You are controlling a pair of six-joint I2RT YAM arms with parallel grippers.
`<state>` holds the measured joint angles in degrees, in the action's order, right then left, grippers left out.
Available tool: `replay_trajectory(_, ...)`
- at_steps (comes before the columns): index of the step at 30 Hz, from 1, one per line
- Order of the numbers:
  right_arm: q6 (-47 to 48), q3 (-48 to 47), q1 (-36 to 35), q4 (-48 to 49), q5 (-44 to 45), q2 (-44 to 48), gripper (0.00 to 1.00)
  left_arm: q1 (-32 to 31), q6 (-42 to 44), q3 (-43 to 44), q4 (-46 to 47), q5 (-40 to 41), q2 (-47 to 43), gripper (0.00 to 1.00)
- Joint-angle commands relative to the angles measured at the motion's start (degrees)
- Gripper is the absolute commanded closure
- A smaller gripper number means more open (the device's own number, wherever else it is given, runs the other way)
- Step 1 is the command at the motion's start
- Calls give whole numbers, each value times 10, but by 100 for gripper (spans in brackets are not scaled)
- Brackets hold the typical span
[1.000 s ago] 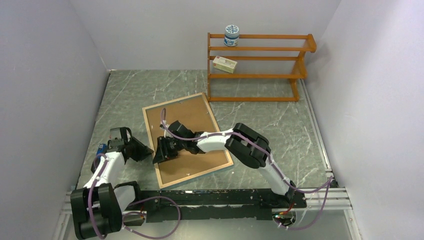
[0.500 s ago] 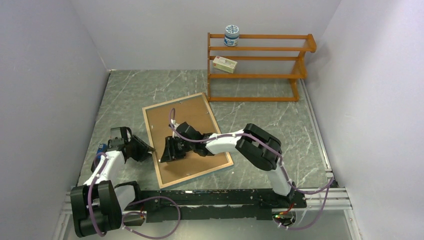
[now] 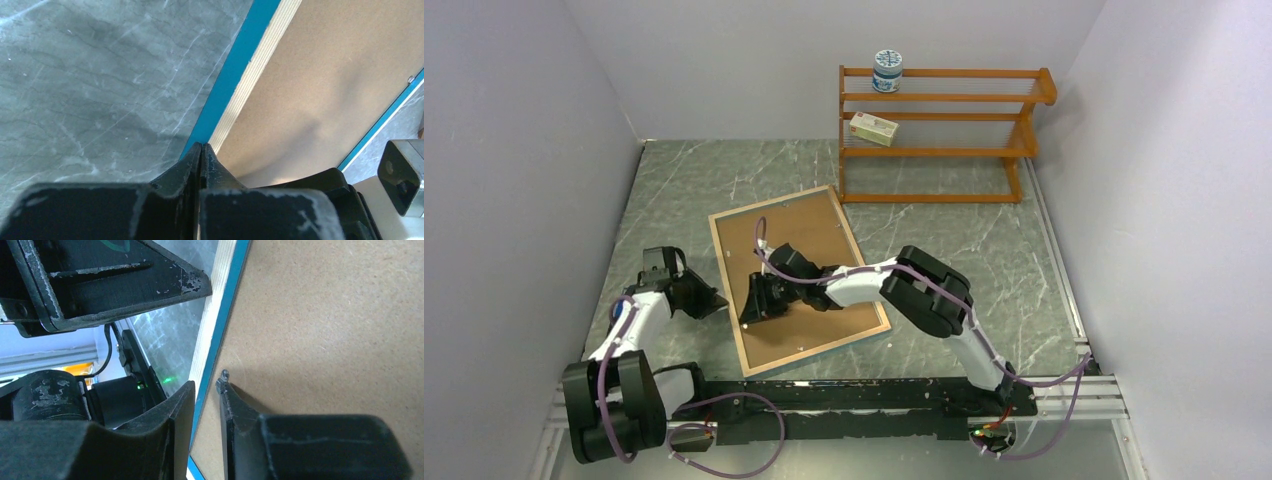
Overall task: Put the photo into the frame
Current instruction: Install the photo frame at the center of the board.
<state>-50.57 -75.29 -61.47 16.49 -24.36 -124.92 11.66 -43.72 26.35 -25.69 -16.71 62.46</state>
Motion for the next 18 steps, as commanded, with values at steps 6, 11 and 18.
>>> replay_trajectory(6,5,-26,-2,23,-17,-33,72,-3,28,34,-11,2,61,95)
replay_trajectory(11,7,-21,-2,49,-22,-41,72,-3,29,37,-1,9,78,95)
replay_trajectory(18,26,-13,-5,72,-18,-48,70,-3,38,44,-7,32,85,95)
